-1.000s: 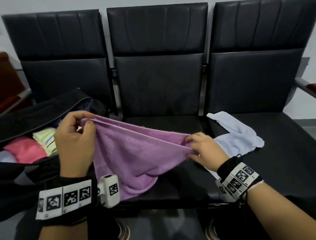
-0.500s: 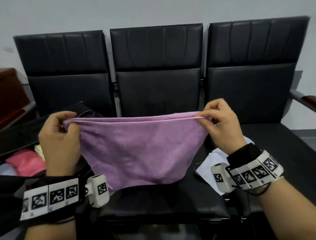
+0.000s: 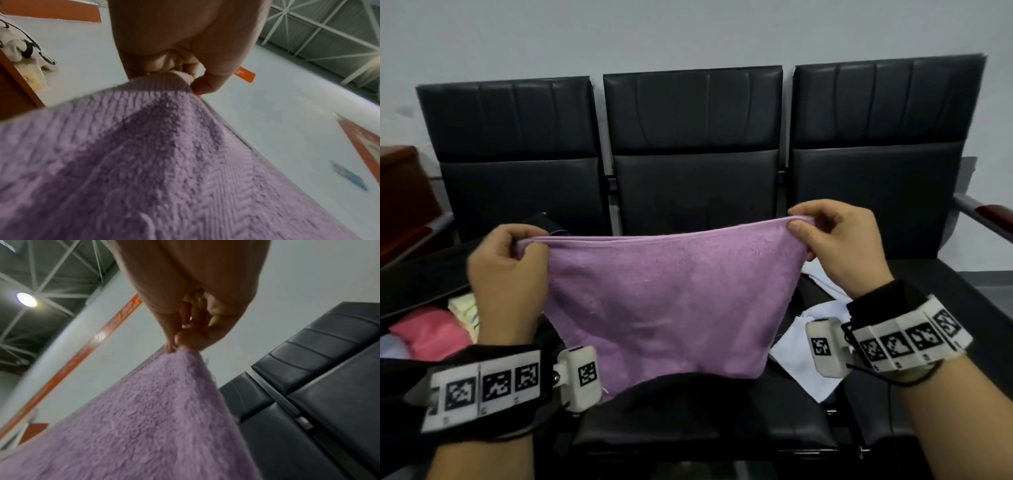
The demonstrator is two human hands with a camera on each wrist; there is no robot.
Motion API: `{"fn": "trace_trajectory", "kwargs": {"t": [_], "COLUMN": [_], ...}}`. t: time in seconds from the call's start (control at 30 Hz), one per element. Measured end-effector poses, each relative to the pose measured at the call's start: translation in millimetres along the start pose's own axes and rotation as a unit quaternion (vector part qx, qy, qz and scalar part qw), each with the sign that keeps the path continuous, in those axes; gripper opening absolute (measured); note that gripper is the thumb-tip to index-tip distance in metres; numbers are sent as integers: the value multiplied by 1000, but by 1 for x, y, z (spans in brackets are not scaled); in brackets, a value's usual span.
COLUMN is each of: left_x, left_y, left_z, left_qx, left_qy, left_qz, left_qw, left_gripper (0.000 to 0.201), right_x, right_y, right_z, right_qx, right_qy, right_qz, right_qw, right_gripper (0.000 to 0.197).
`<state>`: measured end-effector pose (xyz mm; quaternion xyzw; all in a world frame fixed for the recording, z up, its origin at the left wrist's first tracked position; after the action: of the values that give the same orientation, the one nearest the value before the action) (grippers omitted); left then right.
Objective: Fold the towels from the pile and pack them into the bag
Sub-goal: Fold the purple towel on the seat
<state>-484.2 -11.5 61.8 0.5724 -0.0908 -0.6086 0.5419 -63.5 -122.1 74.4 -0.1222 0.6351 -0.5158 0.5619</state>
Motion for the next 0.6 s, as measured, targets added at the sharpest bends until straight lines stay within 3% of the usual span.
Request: {"fn": "trace_trajectory", "kwargs": {"t": [0.1, 0.17, 0.33, 0.43, 0.6], "left_x": [-6, -8, -29, -27, 17], "left_y": [-19, -28, -13, -4, -27], "left_z": [-41, -60, -54, -41, -46], "left_qx": [-39, -40, 35, 71, 83], "left_qy": [-82, -112, -61, -44, -94], "left_qz": [39, 71, 28, -12, -7], "left_qw": [995, 990, 997, 996, 992], "left_gripper": [24, 21, 25, 20, 29], "right_x": [-13, -23, -43, -30, 34], "right_y": [30, 41, 26, 14, 45], "right_z": [-14, -21, -9, 3, 1], "right_qx": [-14, -8, -45, -73, -91], "right_qy": [-3, 3, 49, 65, 37], "right_qz": [-85, -98, -26, 7, -57], "right_qw": [996, 995, 997, 995, 994], "right_gripper": [23, 22, 24, 19, 16]}}
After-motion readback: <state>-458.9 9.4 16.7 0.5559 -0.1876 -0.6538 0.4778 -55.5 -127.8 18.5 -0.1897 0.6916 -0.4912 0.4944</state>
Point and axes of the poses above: each hand's wrist, its own x-axis away from the middle knuckle, its own z-axis out of the back of the hand, y = z × x, the point moved 5 cm from there along -x, towards the middle knuckle, and after that the axes turned 11 degrees about -x, right-handed, at the moved point
